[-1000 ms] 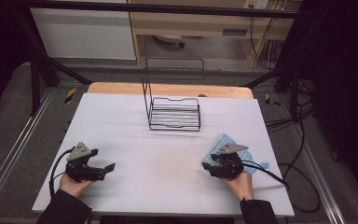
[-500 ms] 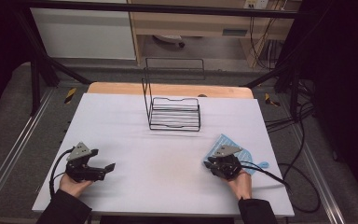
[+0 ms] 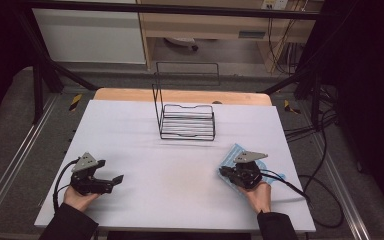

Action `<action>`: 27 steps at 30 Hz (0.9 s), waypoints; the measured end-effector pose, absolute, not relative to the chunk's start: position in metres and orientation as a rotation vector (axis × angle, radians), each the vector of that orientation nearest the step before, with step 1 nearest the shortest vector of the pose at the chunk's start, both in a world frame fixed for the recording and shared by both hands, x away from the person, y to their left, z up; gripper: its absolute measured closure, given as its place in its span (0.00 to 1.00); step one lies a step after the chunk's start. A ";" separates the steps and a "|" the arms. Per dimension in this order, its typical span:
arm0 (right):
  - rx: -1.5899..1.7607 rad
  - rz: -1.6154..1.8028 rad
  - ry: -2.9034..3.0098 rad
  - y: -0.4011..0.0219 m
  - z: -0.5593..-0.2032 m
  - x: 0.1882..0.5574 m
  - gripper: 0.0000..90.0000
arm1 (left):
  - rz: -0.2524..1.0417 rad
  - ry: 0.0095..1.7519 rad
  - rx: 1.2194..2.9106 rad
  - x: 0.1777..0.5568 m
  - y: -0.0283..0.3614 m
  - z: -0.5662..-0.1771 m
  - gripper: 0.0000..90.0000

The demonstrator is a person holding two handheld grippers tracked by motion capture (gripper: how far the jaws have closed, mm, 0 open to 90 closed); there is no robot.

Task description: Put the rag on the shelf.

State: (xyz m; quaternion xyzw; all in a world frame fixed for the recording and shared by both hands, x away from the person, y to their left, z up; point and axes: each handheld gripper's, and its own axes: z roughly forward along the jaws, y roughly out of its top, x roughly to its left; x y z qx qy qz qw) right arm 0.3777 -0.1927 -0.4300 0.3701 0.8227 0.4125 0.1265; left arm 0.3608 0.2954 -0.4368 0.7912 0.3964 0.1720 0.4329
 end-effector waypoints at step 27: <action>1.098 1.228 2.404 -0.093 -0.444 0.410 0.78 | 0.446 0.981 1.997 0.361 0.293 -0.437 0.07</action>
